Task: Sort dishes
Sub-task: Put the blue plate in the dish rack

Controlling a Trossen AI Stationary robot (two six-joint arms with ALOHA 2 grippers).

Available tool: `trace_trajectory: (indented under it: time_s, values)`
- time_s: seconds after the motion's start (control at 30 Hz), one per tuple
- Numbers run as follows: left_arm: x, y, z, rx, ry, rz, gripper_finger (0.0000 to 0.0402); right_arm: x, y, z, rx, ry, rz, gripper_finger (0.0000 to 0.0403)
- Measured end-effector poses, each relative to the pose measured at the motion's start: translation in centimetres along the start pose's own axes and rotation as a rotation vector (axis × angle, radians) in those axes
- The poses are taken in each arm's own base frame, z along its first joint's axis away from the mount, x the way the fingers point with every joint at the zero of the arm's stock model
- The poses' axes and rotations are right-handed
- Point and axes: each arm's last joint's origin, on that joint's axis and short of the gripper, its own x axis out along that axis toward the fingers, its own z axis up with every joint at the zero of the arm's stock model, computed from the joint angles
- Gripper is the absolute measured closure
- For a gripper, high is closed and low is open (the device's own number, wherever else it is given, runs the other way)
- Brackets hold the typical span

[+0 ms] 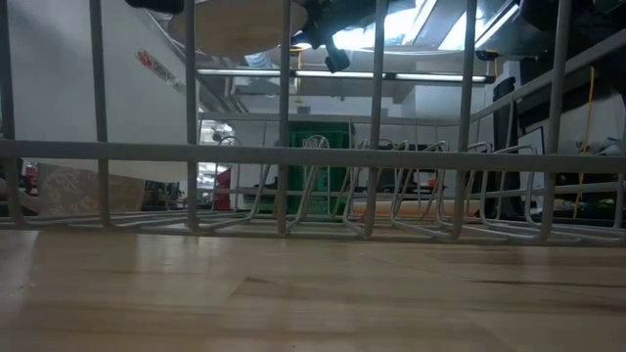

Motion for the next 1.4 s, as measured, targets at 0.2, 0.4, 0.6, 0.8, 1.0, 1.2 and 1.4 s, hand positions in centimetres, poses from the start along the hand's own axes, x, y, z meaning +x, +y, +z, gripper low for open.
trace_trajectory:
  time_s: [0.2, 0.4, 0.6, 0.8, 1.0, 1.2, 1.4]
  values:
    - [1.6, 0.0, -0.4, 0.004, 0.101, -0.022, 0.0274, 0.0, 0.0, 0.0, -0.001, 0.002, -0.001, 0.0384]
    - [2.2, -0.4, 0.6, 0.175, 0.043, -0.049, 0.0274, 0.0, 0.0, 0.0, -0.003, 0.004, 0.005, 0.0384]
    - [2.1, -1.1, 1.1, 0.215, 0.004, -0.076, 0.0274, 0.0, 0.0, 0.0, -0.001, 0.007, 0.005, 0.0384]
    - [2.3, -1.1, 1.3, 0.214, -0.002, -0.076, 0.0274, 0.0, 0.0, 0.0, -0.002, 0.007, 0.005, 0.0384]
    - [3.1, -0.8, 1.3, 0.141, 0.114, 0.044, 0.0246, 0.0, 0.0, 0.0, -0.003, 0.007, 0.005, 0.0384]
    - [3.8, -1.5, 2.2, 0.182, 0.119, 0.077, 0.0181, 0.0, 0.0, -0.1, -0.001, 0.011, 0.001, 0.0384]
    - [2.7, -2.9, 3.4, 0.255, 0.028, 0.062, 0.0154, 0.0, 0.0, 0.0, -0.004, 0.007, 0.005, 0.0384]
